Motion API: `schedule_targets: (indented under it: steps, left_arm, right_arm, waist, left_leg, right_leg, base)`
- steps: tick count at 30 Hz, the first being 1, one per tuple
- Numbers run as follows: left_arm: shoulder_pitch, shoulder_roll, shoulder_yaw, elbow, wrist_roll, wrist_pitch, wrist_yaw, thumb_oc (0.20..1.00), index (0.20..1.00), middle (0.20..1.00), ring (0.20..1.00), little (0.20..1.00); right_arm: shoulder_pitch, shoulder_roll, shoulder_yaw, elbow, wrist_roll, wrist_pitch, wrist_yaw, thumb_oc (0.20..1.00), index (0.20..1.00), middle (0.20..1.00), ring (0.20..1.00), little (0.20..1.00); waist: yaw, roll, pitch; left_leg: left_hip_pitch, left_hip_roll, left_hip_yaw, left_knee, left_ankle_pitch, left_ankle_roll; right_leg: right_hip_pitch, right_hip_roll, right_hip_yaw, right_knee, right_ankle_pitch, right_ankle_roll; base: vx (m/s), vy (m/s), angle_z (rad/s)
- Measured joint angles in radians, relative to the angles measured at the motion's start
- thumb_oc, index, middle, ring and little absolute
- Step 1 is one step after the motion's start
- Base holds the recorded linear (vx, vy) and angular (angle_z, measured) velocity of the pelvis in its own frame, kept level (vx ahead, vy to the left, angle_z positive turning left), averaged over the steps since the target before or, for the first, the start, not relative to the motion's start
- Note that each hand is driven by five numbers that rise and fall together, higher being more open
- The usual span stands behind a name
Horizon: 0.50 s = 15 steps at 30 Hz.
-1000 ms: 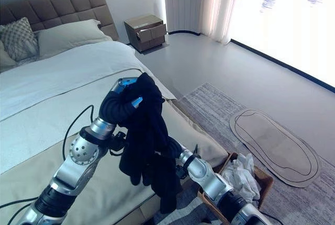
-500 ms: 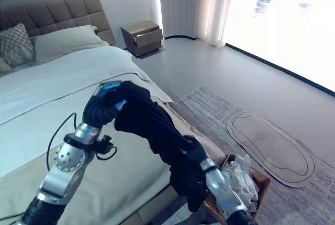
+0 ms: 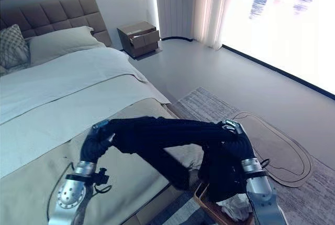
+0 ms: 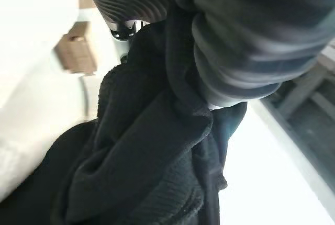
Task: Pick up clothes into the bucket
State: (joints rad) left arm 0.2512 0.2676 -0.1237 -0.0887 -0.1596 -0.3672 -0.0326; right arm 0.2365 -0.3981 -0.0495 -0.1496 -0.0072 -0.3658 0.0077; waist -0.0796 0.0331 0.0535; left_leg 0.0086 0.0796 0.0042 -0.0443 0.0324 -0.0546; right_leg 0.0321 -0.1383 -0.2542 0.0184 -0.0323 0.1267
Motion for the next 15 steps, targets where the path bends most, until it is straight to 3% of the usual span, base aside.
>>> schedule_targets:
  steps: [1, 2, 4, 8, 15]
  left_arm:
    - [0.0, -0.007, -0.014, 0.033, 0.0, 0.0, -0.003, 0.608, 0.608, 0.608, 0.608, 0.608]
    - [-0.017, -0.018, -0.043, 0.113, -0.001, 0.005, -0.009, 1.0, 1.0, 1.0, 1.0, 1.0]
    - [-0.022, -0.008, -0.058, 0.23, -0.006, 0.014, -0.023, 1.0, 1.0, 1.0, 1.0, 1.0]
    - [-0.064, -0.007, -0.157, 0.407, -0.004, 0.029, -0.049, 1.0, 1.0, 1.0, 1.0, 1.0]
    - [-0.077, 0.015, -0.169, 0.723, 0.058, 0.071, -0.043, 1.0, 1.0, 1.0, 1.0, 1.0]
  right_arm:
    - [-0.001, -0.003, -0.006, 0.001, 0.0, 0.0, -0.002, 0.2, 0.2, 0.2, 0.2, 0.2]
    - [-0.002, -0.011, -0.033, 0.013, 0.003, 0.0, -0.022, 0.2, 0.2, 0.2, 0.2, 0.2]
    - [-0.012, -0.024, -0.12, 0.035, 0.011, 0.014, -0.081, 0.2, 0.2, 0.2, 0.2, 0.2]
    - [-0.058, -0.055, -0.143, 0.125, 0.037, 0.018, -0.157, 0.2, 0.2, 0.2, 0.2, 0.2]
    - [-0.116, -0.095, -0.324, 0.14, 0.119, 0.02, -0.29, 0.2, 0.2, 0.2, 0.2, 0.2]
  waist:
    - [-0.001, 0.0, 0.0]
    - [-0.001, 0.0, 0.0]
    - [-0.013, 0.0, -0.001]
    - [-0.031, -0.003, 0.0]
    - [-0.053, 0.001, -0.003]
  left_leg:
    - [0.0, 0.001, 0.002, 0.001, 0.001, 0.0]
    - [0.0, 0.001, 0.008, 0.0, 0.002, -0.002]
    - [0.0, 0.002, 0.015, 0.0, 0.004, -0.005]
    - [0.006, 0.004, 0.024, -0.002, 0.004, -0.004]
    - [0.032, 0.008, 0.046, -0.024, 0.004, -0.005]
  right_leg:
    - [0.0, 0.001, 0.002, -0.002, 0.003, -0.002]
    - [0.001, 0.001, 0.003, -0.007, 0.004, -0.001]
    - [0.002, 0.007, 0.009, -0.019, 0.011, -0.003]
    - [0.014, 0.014, 0.023, -0.052, 0.029, -0.004]
    - [0.034, 0.019, 0.037, -0.088, 0.04, -0.002]
  base:
    - [-0.04, 0.002, -0.06]
    - [-0.02, 0.006, -0.08]
    - [-0.02, 0.009, -0.11]
    - [-0.01, -0.004, -0.11]
    - [-0.02, -0.008, -0.09]
